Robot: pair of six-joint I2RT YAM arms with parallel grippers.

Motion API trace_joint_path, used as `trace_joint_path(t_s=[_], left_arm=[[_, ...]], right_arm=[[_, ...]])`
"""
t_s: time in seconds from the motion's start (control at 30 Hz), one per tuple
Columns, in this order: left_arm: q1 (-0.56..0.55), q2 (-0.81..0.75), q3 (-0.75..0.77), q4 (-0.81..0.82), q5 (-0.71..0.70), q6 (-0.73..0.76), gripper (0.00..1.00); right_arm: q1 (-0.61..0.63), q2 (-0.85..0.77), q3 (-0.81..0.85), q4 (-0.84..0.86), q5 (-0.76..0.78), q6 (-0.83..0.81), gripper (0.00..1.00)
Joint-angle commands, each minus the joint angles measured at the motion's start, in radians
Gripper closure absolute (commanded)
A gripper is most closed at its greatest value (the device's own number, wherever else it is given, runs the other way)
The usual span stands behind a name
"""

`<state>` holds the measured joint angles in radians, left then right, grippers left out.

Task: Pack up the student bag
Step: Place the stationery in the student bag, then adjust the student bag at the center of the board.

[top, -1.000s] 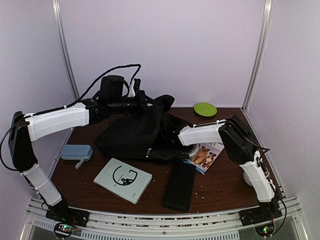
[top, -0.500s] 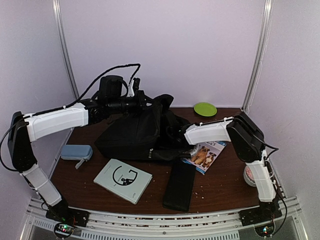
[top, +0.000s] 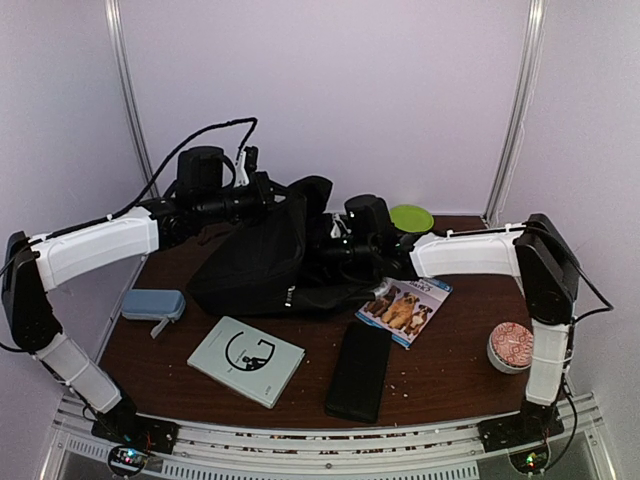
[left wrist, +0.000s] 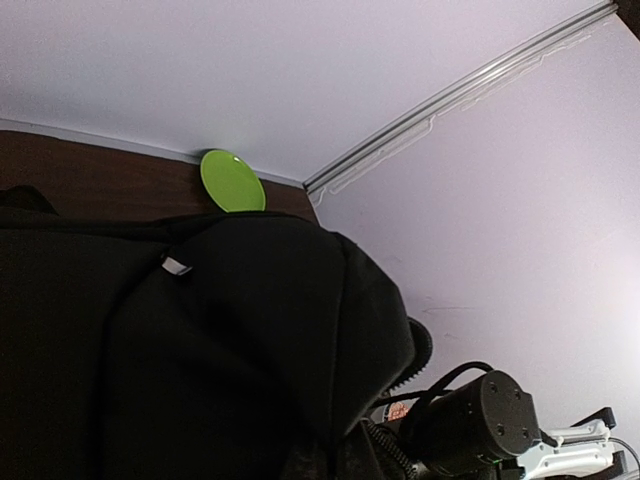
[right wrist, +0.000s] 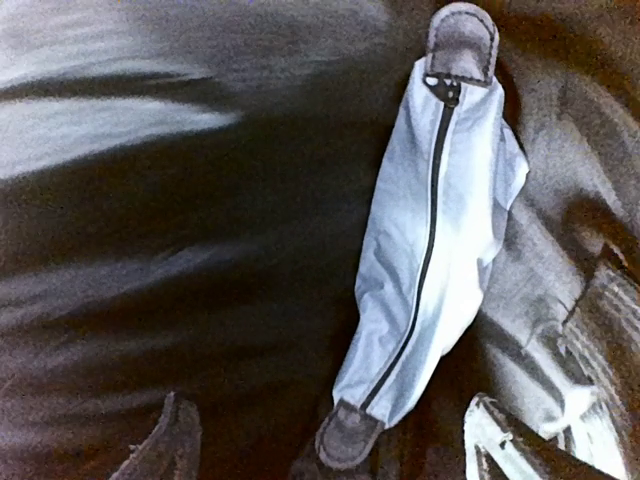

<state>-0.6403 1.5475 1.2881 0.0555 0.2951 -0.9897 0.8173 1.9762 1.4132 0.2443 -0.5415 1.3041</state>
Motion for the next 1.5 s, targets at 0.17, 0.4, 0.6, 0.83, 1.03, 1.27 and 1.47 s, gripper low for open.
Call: trace_joint_path(t_s=[0.17,0.4,0.6,0.83,1.03,1.27,1.47], left_arm=[[0.014,-0.091,-0.040,0.091,-0.032,0.043,1.00],[0.014,-0.130,-0.082,0.047,-0.045,0.095,1.00],[0.014,-0.193,-0.131,-0.016,-0.022,0.212,1.00],[0.014,-0.282,-0.165,-0.110,0.013,0.362,1.00],[0.014,-0.356,-0.214,-0.183,-0.037,0.429,1.00],[0.014,-0.396,-0.236,-0.288,-0.175,0.529,1.00],[0.014,-0.324,-0.165,-0.277,-0.304,0.613,1.00]], right_arm=[[-0.039,-0.214,-0.037,-0.230,0.058,-0.211,0.08],[-0.085,-0.393,-0.107,-0.468,0.180,-0.433,0.09],[-0.094,-0.465,-0.177,-0.587,0.338,-0.594,0.11],[-0.063,-0.360,-0.199,-0.524,0.290,-0.572,0.14],[-0.013,-0.275,-0.167,-0.506,0.234,-0.589,0.21],[0.014,-0.266,-0.175,-0.416,0.259,-0.557,0.81],[0.011,-0.309,-0.094,-0.410,0.355,-0.588,1.00]])
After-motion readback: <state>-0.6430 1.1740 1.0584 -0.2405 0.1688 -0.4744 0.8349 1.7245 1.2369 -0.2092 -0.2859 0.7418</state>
